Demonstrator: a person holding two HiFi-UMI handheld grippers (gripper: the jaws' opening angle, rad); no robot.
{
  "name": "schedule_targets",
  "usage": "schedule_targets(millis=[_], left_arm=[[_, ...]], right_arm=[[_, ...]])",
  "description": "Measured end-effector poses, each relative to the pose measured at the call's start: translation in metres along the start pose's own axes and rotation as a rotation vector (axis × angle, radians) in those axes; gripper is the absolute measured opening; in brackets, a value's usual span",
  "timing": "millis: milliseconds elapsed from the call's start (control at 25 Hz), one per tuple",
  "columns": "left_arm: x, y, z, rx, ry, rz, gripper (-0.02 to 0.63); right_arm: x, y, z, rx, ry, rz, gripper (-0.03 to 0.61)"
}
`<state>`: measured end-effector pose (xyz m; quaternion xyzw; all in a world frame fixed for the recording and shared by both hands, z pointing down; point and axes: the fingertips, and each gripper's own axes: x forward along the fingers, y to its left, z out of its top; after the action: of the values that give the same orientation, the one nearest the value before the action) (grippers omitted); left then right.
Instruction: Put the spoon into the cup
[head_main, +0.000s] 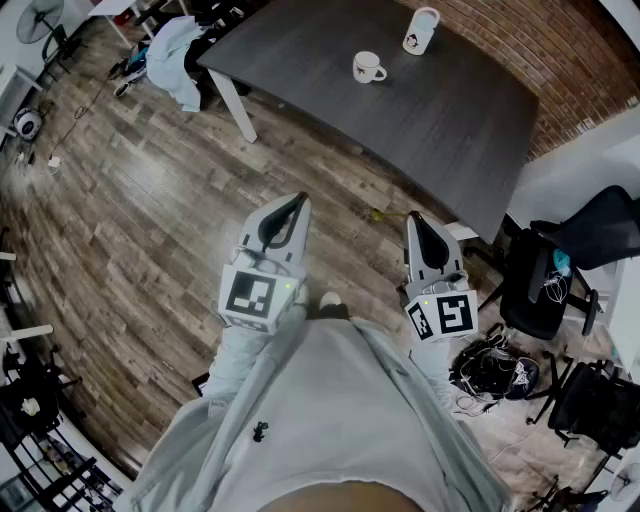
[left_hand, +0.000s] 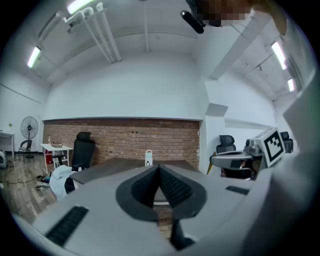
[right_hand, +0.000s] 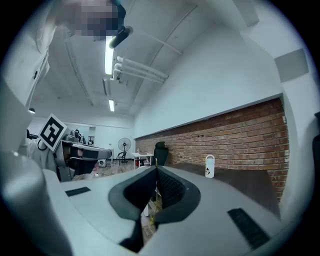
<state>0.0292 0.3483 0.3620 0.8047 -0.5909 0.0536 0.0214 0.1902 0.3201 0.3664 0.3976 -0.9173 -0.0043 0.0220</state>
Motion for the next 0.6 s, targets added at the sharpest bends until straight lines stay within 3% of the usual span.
schedule_targets(millis=[600], left_arm=[[-0.013, -0.003, -0.011, 0.019, 0.019, 0.059, 0.020]], right_arm=[[-0.014, -0.010, -0.013, 0.036, -0.012, -0.011, 0.020]])
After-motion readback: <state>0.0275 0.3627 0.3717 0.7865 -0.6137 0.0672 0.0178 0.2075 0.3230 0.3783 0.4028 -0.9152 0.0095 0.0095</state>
